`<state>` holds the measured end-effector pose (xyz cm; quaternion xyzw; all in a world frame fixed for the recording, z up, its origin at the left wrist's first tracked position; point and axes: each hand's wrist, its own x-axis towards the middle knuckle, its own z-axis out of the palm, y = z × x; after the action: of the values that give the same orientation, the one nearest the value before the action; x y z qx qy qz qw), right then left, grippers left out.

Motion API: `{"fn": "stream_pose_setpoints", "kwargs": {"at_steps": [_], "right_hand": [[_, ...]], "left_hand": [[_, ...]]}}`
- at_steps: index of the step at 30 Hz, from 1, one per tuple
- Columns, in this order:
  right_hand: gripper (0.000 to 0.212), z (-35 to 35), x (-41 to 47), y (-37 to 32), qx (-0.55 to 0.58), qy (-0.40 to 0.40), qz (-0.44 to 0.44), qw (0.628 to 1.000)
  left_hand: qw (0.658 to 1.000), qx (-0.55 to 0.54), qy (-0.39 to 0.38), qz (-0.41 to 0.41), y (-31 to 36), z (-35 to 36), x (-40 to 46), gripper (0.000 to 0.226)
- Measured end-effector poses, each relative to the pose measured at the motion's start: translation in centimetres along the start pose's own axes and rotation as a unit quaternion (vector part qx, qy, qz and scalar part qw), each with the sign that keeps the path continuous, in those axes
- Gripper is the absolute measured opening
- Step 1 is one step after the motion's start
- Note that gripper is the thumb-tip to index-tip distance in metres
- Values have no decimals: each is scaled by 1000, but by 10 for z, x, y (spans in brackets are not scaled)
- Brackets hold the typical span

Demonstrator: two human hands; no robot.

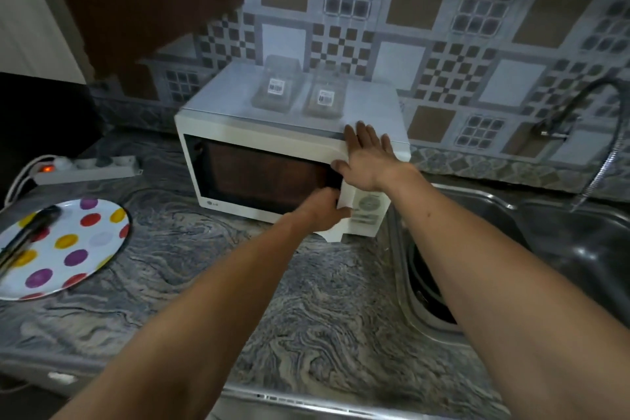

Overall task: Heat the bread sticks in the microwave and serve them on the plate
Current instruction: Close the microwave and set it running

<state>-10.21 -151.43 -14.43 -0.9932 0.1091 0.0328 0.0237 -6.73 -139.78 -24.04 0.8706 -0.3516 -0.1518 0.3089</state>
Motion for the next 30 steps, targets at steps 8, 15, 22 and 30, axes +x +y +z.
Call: {"fn": "stream_pose_setpoints", "kwargs": {"at_steps": [8, 15, 22, 30], "right_hand": [[79, 8, 6, 9, 17, 47, -32, 998], [71, 10, 8, 12, 18, 111, -52, 992], [62, 13, 12, 11, 39, 157, -52, 985], [87, 22, -15, 37, 176, 216, -80, 957]], "left_hand": [[997, -31, 61, -44, -3, 17, 18, 29], [994, -18, 86, -67, -1, 21, 26, 29], [991, -27, 92, -90, 2, 21, 35, 34], [989, -19, 81, -122, 7, 17, 38, 39]]}}
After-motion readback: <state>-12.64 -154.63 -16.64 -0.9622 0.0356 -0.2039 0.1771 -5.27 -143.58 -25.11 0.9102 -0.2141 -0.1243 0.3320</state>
